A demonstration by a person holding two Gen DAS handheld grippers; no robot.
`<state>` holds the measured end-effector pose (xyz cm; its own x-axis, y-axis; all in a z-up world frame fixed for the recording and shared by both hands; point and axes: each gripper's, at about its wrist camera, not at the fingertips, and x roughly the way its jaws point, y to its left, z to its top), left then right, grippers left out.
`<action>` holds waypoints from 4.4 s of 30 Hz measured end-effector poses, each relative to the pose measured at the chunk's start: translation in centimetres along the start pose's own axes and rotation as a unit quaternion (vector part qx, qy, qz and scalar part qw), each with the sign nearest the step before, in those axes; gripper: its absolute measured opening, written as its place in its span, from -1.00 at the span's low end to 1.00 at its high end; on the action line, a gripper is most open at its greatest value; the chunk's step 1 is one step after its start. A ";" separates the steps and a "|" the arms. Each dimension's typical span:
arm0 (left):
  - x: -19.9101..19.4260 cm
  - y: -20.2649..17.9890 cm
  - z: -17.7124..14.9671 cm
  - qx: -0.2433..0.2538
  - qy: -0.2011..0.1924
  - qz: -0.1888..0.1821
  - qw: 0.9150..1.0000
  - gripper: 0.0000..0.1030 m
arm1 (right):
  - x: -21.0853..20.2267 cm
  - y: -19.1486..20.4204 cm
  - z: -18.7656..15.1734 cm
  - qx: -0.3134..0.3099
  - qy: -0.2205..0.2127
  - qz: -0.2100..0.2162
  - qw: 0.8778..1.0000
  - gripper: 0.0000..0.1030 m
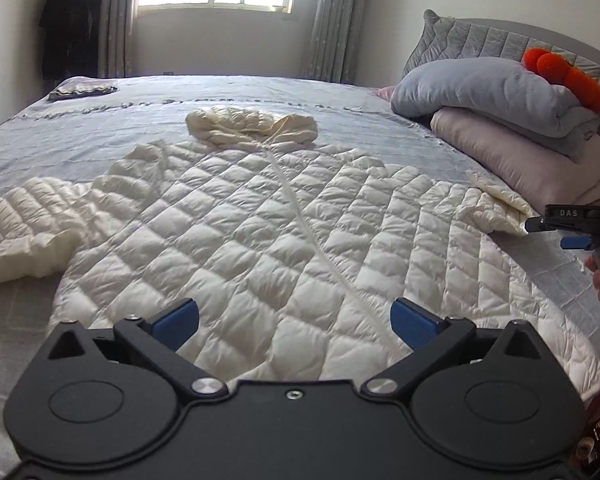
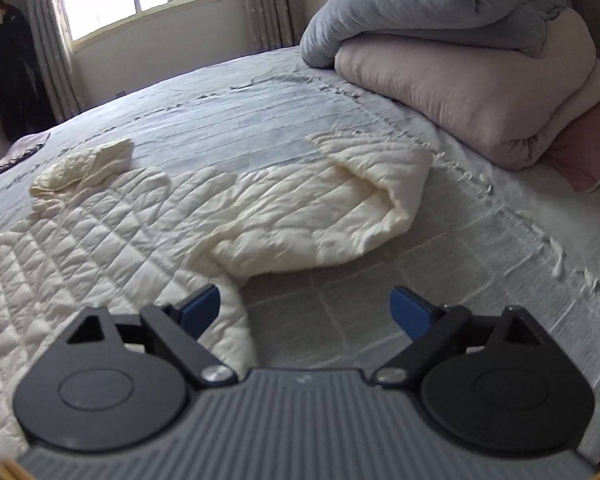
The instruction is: Fold large clothes
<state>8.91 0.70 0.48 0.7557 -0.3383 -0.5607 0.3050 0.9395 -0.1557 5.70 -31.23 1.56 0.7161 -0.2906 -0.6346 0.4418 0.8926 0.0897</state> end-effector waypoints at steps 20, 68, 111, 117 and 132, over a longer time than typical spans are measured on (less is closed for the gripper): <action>9.0 -2.3 -1.9 0.035 0.048 0.022 0.998 1.00 | 11.9 -7.7 6.2 -0.042 0.009 -0.219 0.975 0.42; -1.2 22.1 -0.4 -0.188 0.012 0.236 0.953 1.00 | -4.4 13.5 -1.3 0.051 0.009 0.078 0.996 0.95; -0.7 21.1 9.7 -0.116 -0.027 0.291 0.949 0.86 | -0.6 18.9 0.7 -0.035 0.044 0.114 0.992 1.00; 1.0 15.9 15.6 -0.085 -0.008 0.217 0.972 1.00 | -0.5 18.8 5.6 -0.008 0.055 0.166 0.985 1.00; 24.7 15.4 24.0 -0.004 0.027 0.116 0.993 1.00 | 20.9 24.7 17.3 -0.045 0.121 0.196 0.972 1.00</action>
<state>46.17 5.49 3.76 0.7731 -0.1097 -0.6248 0.1215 0.9923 -0.0239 40.94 -21.20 3.74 0.6665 0.1583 -0.7285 0.1038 0.9480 0.3010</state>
